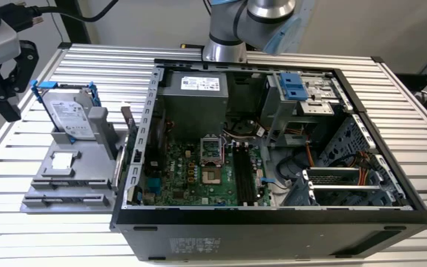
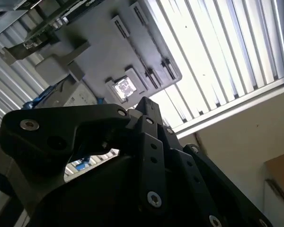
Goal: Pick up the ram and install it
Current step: 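Pick up the ram and move it above insertion slot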
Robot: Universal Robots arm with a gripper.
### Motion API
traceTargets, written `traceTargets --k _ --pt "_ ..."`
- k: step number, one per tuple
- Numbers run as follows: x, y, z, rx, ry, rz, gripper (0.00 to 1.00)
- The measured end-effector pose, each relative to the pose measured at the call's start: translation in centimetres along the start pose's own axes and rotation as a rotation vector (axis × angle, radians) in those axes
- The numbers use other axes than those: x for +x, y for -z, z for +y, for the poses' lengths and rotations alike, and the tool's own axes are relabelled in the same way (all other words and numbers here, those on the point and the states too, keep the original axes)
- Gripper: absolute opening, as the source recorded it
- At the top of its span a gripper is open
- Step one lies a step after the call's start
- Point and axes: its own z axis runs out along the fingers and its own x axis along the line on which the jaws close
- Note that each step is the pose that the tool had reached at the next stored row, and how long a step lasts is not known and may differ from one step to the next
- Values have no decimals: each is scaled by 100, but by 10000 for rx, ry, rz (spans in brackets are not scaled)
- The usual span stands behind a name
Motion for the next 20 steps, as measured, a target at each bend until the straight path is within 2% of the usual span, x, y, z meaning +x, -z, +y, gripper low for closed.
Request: traceTargets --k 20 --pt "0 2 1 -26 2463 118 0"
